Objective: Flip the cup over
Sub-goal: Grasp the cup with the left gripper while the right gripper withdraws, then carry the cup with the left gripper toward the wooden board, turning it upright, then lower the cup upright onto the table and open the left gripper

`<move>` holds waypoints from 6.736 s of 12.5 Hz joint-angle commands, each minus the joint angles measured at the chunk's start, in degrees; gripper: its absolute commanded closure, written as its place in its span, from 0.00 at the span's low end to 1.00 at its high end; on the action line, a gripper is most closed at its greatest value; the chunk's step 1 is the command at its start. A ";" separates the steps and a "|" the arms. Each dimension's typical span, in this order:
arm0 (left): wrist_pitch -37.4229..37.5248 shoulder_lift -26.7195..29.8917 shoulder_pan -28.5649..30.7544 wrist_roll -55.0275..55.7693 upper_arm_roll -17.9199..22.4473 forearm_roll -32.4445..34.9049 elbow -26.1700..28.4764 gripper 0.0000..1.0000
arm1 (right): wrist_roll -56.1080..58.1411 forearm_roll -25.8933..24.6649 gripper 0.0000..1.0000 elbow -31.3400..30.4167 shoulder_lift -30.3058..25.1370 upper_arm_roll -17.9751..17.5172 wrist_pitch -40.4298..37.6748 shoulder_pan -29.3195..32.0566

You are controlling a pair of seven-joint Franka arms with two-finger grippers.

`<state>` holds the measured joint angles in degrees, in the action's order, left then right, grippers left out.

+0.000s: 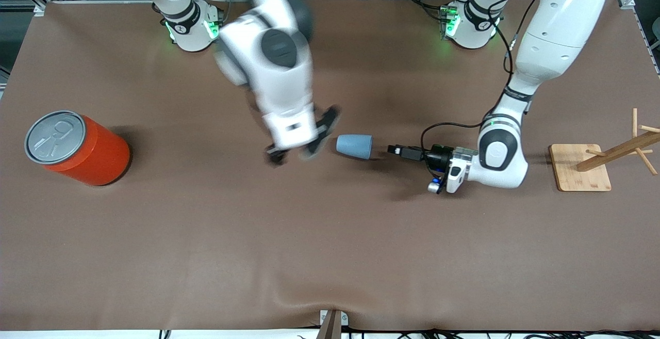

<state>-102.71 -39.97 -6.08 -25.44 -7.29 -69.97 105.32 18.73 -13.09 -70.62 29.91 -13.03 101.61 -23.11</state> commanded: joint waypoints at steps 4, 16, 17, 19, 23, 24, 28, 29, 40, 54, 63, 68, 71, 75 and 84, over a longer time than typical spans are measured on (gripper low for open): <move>-2.49 -0.71 -2.18 -2.85 0.25 -2.36 1.82 0.11 | -0.01 2.53 0.00 0.92 -6.26 -1.56 -0.80 17.73; -9.35 -2.21 -8.59 -3.13 0.34 -13.52 0.85 0.18 | -39.18 14.23 0.00 -3.38 -18.30 9.95 -12.58 24.70; -10.39 -2.30 -8.95 -3.13 0.34 -14.74 0.94 0.31 | -39.65 14.23 0.00 -5.91 -20.40 10.91 -12.49 24.70; -11.02 -2.30 -9.74 -3.21 0.34 -14.93 0.94 0.73 | -39.65 14.32 0.00 -20.53 -29.77 12.32 -4.11 24.70; -11.89 -1.69 -9.65 -4.62 0.95 -13.62 1.20 1.00 | -38.00 14.14 0.00 -29.67 -35.29 13.81 0.17 24.96; -11.90 -1.25 -9.04 -4.53 1.04 -12.05 1.03 1.00 | -36.24 13.36 0.00 -26.62 -32.84 14.08 -0.18 24.96; -11.81 4.71 -7.02 5.71 3.41 -1.00 -2.65 1.00 | -35.62 14.40 0.00 -15.00 -27.28 14.87 -12.20 25.22; -11.72 5.86 -6.67 9.40 4.29 4.35 -4.67 1.00 | -34.39 16.14 0.00 -14.82 -27.28 15.57 -12.66 25.22; -18.99 15.63 3.60 9.55 11.68 55.47 -7.87 1.00 | -32.80 16.60 0.00 -12.79 -28.68 16.20 -16.01 23.82; -52.94 24.33 1.77 5.05 11.24 55.91 20.36 1.00 | -32.18 16.25 0.00 -14.02 -29.47 16.55 -16.27 23.82; -52.77 24.69 1.77 5.92 9.75 55.91 22.47 0.91 | -32.45 16.51 0.00 -14.02 -29.47 16.46 -16.89 23.64; -50.15 24.85 1.86 5.22 9.57 55.91 20.20 0.00 | -32.36 16.60 0.00 -14.02 -29.47 16.46 -16.89 23.64; -30.68 24.86 2.47 6.27 9.92 55.82 9.94 0.00 | -30.79 16.16 0.00 -14.02 -29.47 16.20 -17.06 23.29; -16.41 25.47 2.39 7.42 10.19 55.91 0.96 0.00 | -19.62 14.32 0.00 -14.20 -29.47 16.28 -17.59 23.38; 2.14 27.22 -4.29 27.89 7.02 68.39 -13.20 0.00 | -19.70 13.26 0.00 -14.11 -29.47 16.28 -18.64 23.29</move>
<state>-104.78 -14.28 -10.07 0.56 -0.13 -3.38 94.52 -1.59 1.08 -84.01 1.37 3.11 83.23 0.45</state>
